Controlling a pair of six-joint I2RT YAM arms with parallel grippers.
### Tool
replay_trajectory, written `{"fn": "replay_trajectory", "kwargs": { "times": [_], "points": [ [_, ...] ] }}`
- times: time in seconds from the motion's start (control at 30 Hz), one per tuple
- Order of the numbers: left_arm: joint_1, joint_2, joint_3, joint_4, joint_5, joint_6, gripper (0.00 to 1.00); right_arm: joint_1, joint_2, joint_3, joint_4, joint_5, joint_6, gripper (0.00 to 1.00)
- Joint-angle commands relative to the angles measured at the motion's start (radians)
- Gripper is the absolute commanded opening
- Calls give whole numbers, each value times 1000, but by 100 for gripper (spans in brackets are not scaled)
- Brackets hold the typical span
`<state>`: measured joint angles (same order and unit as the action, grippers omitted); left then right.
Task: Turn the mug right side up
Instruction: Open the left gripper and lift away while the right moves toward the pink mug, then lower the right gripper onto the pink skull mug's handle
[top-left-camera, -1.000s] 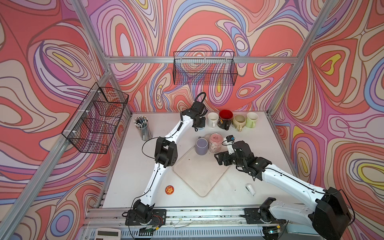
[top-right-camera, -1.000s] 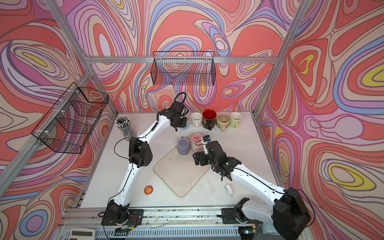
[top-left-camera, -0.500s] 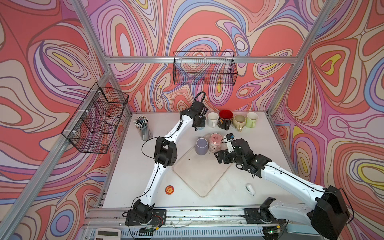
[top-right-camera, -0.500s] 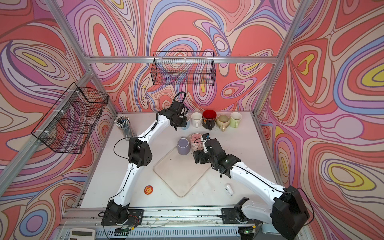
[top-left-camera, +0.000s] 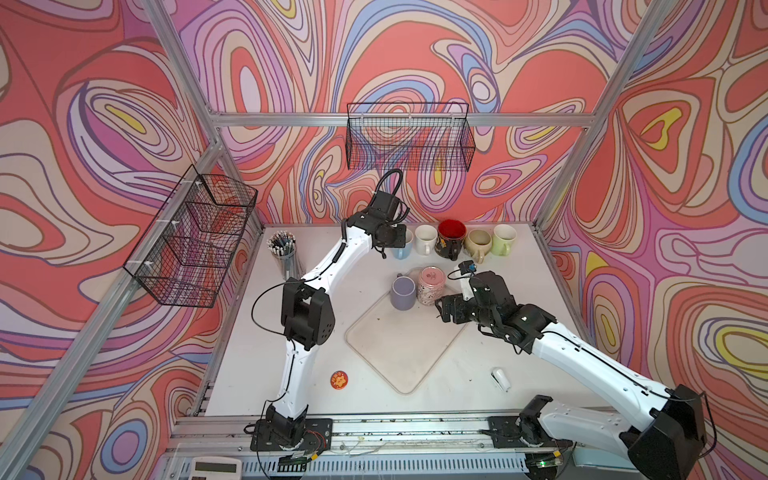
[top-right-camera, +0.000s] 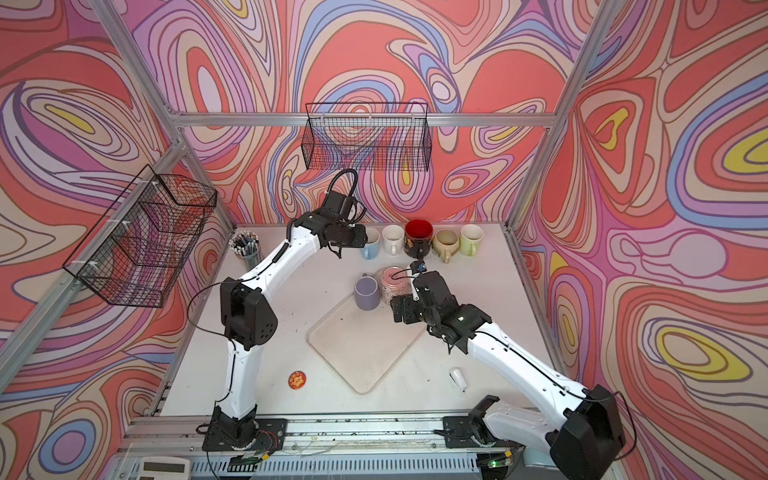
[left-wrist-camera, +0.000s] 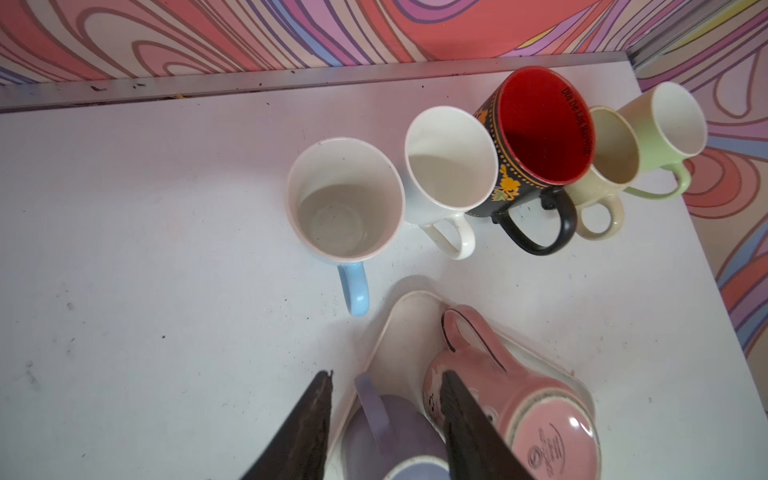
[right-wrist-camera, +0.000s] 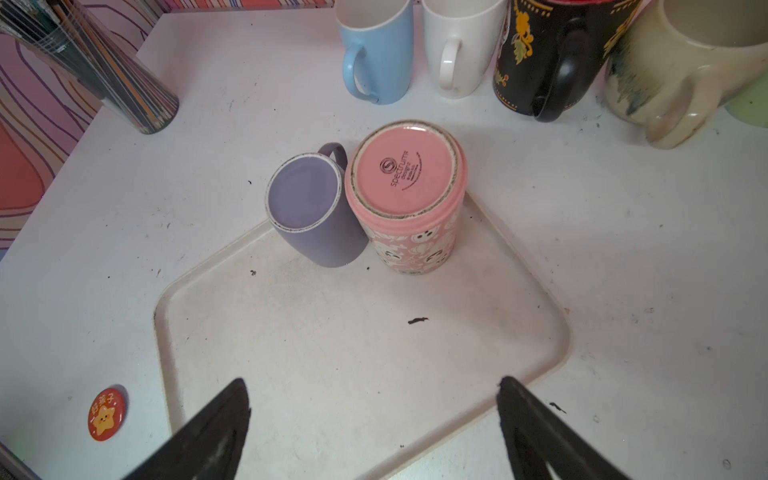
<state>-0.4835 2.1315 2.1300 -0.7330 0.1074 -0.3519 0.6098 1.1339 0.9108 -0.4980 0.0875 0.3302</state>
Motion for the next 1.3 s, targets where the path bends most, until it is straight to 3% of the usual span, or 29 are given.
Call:
{"fn": "replay_trajectory", "kwargs": {
  "times": [0.0, 0.4, 0.63, 0.93, 1.27],
  "points": [
    [0, -128, -119, 64, 1, 2, 47, -1, 25, 77, -118, 62, -9, 95],
    [-2, -587, -642, 174, -20, -28, 48, -2, 218, 337, -326, 88, 9, 91],
    [-2, -805, -861, 174, 4, -65, 48, -4, 468, 599, -446, 149, -49, 94],
    [-2, -1004, -976, 76, -32, 1, 51, -78, 762, 879, -511, 130, -80, 96],
    [-1, -1026, -1030, 81, -53, 34, 53, -138, 1011, 1126, -577, 105, -92, 92]
  ]
}}
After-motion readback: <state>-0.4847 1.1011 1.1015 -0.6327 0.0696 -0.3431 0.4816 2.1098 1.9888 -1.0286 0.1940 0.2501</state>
